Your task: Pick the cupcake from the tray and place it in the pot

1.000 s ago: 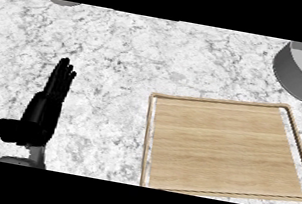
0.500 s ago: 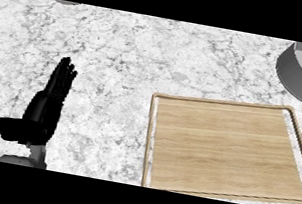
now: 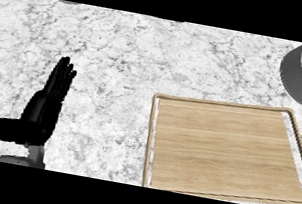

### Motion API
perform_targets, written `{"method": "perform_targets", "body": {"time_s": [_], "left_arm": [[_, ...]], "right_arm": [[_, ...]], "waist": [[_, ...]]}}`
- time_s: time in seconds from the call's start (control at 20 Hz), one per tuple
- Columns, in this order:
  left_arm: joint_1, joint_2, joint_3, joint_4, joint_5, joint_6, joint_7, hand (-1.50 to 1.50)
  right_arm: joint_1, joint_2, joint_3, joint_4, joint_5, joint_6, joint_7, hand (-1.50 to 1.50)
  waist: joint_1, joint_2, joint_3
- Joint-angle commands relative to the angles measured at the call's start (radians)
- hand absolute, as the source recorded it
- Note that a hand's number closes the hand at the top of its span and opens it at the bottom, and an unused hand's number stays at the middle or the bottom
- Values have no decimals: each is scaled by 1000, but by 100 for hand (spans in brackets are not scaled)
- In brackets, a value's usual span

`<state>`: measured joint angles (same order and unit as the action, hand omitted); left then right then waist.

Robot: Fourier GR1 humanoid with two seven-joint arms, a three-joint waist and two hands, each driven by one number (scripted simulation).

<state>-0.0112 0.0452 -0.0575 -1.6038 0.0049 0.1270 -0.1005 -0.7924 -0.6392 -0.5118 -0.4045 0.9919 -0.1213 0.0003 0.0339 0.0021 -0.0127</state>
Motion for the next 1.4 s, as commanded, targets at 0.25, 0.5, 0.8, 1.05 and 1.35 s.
{"method": "perform_targets", "body": {"time_s": [0.25,0.5,0.8,1.05,1.35], "left_arm": [[3,11,9,22,2,-13,-17,0],[-47,-6,14,70,-18,14,-29,0],[5,-41,-35,21,-50,40,-30,0],[-4,-11,-13,-18,-18,8,16,0],[-60,4,48,78,11,-1,-18,0]], "right_arm": [[-29,47,-295,-25,-343,-91,-272,-150],[39,-17,-404,43,-465,-29,-377,-150],[89,-106,-455,112,-531,-13,-463,-150],[123,-179,-490,141,-588,59,-538,-150],[176,-218,-475,172,-604,99,-580,-150]], "waist": [[-14,9,17],[-22,12,16],[-7,11,17],[-3,11,18],[-11,11,17]]}}
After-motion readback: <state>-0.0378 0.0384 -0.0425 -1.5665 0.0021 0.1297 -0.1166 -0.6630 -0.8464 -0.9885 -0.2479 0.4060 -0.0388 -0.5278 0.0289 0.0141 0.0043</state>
